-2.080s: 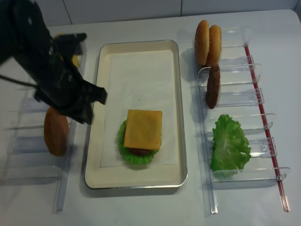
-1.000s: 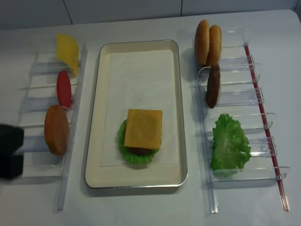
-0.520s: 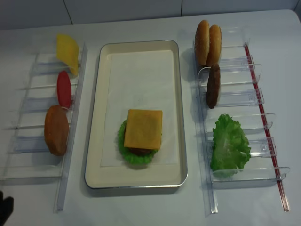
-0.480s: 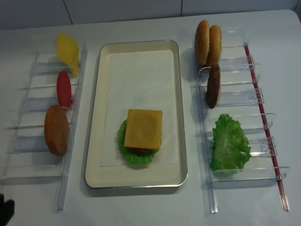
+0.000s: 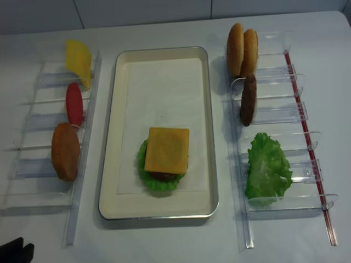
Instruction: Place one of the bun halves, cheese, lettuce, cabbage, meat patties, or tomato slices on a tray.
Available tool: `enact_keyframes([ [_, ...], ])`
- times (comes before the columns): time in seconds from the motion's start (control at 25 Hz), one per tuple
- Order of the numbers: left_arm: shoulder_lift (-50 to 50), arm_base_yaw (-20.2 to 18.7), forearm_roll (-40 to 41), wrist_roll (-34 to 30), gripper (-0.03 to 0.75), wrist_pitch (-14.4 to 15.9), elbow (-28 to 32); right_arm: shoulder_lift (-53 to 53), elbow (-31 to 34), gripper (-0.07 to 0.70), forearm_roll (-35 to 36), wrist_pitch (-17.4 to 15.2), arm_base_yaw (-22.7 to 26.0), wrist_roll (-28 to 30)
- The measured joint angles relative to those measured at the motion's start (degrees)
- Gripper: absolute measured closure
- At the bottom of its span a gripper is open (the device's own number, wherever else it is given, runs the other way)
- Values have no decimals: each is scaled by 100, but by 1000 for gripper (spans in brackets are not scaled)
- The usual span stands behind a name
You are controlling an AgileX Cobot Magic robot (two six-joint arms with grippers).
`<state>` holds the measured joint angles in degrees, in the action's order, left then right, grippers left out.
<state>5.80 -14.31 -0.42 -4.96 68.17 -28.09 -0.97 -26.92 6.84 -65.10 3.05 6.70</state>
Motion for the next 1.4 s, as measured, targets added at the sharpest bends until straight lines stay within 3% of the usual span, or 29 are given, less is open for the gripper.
enact_keyframes([
  [0.44,0,13,0,0,607,-50,3,0,0,304,4,0,0,0],
  [0.92,-640,1044,73,0,607,-43,3,0,0,304,4,0,0,9],
  [1.4,-679,1142,163,0,607,-58,3,0,0,304,13,11,0,9],
])
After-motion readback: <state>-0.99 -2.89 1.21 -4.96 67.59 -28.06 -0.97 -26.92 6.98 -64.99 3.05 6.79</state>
